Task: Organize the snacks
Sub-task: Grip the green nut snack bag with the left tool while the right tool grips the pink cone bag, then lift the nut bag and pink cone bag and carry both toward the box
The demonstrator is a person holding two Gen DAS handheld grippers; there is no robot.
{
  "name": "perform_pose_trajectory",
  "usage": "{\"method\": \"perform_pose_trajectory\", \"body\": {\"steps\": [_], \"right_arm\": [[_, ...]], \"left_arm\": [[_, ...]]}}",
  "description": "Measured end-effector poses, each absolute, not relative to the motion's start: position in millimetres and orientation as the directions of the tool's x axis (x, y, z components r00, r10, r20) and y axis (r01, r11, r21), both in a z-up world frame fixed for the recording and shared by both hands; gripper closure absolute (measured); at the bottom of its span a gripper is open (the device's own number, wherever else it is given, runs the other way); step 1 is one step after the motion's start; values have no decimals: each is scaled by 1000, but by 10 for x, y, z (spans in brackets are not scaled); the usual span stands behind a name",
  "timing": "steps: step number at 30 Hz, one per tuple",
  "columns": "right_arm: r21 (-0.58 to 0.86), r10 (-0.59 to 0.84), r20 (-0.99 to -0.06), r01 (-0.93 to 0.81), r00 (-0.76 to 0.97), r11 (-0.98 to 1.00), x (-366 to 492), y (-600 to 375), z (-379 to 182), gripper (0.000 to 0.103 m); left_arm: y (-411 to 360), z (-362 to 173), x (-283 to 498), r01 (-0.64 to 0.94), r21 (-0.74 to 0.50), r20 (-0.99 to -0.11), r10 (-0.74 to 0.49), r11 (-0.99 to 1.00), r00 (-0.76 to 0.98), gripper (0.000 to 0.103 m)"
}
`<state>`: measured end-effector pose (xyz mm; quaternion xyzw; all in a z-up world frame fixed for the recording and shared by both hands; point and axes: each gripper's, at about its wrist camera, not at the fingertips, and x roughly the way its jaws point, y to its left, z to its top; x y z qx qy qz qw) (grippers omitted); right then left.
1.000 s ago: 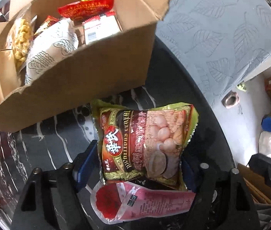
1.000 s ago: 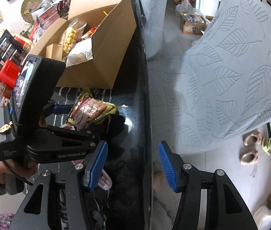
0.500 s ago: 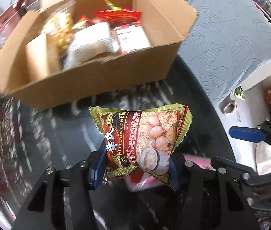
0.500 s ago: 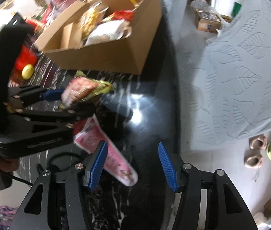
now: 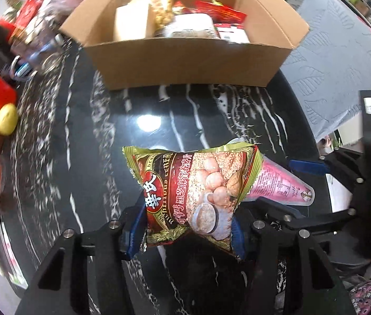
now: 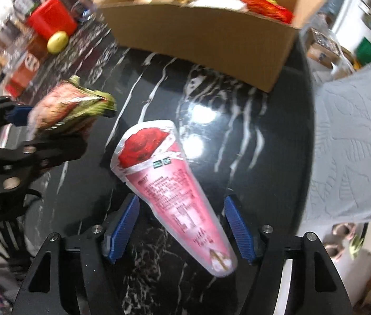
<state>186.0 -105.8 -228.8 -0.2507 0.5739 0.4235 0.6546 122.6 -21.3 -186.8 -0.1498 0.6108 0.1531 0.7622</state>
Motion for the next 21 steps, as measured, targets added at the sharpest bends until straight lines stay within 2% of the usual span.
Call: {"method": "perform_pose_trajectory", "body": {"steps": [7,10,17,21], "right_arm": [[40,243,-966,-880,87,473,1784,-974,-2346,33],[15,248,-961,-874,122,486,1822,-1063,-2339,47],[22,227,-963,-792,148,610,2038,-1405,-2342,52],[50,233,-962,-749,142,661,2127,-1594,-2312,64]], "left_arm": [[-221,-1865,1118,-460,-46,-977,56,887,204,50],[-266,-1851,1116,-460,-52,-976,52,886,211,50],[-402,-1840,1232,-434,-83,-973,22,897,232,50],[-498,-1827,1339,-405,-91,-970,11,910,242,50]]}}
